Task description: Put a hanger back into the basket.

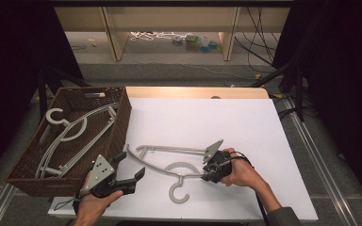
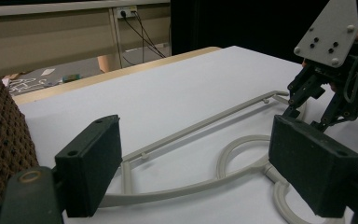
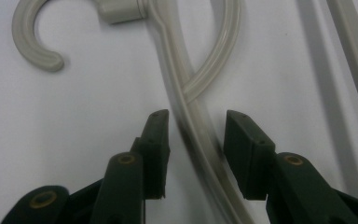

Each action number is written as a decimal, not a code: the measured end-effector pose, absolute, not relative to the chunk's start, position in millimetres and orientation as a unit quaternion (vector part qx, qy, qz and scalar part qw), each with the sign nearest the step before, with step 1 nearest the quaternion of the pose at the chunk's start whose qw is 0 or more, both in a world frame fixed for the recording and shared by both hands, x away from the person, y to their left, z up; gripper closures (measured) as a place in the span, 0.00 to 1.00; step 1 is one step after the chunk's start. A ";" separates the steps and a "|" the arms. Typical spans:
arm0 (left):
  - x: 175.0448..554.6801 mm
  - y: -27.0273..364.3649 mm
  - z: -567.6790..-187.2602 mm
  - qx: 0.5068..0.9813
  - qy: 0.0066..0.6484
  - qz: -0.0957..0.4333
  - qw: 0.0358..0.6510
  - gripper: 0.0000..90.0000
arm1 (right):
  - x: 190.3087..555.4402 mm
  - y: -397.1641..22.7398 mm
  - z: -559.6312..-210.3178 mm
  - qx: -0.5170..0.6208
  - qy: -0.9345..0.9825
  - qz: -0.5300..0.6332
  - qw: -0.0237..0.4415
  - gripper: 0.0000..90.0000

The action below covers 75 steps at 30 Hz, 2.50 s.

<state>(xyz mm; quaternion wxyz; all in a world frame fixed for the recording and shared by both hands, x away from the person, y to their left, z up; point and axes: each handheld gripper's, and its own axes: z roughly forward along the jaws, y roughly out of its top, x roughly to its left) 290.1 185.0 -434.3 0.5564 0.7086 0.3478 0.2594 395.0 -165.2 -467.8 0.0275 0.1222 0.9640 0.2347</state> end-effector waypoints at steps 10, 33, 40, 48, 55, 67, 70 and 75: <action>290.8 185.5 -435.0 0.713 0.348 0.260 0.550 0.19 | 397.1 -154.0 -463.8 0.116 0.974 0.193 0.026 0.71; 290.4 178.6 -437.6 0.732 0.328 0.259 0.538 0.24 | 397.9 -142.7 -460.8 0.074 0.985 0.155 0.020 0.82; 293.2 168.0 -440.3 0.756 0.292 0.263 0.524 0.25 | 396.6 -139.8 -459.5 0.019 0.989 0.146 0.025 0.89; 291.9 154.6 -446.4 0.790 0.265 0.260 0.489 0.27 | 393.3 -142.5 -454.3 -0.005 0.987 0.157 0.032 0.91; 298.6 148.9 -451.0 0.815 0.250 0.269 0.447 0.30 | 390.2 -144.6 -441.0 -0.011 0.985 0.169 0.036 0.91; 314.3 138.3 -459.1 0.842 0.217 0.284 0.404 0.35 | 379.2 -147.0 -414.0 -0.022 0.981 0.185 0.051 0.91; 317.3 133.3 -464.0 0.853 0.201 0.284 0.389 0.36 | 379.2 -147.3 -410.8 -0.029 0.980 0.188 0.058 0.91; 320.6 128.2 -465.7 0.854 0.191 0.288 0.388 0.37 | 377.5 -147.9 -408.1 -0.027 0.980 0.186 0.058 0.92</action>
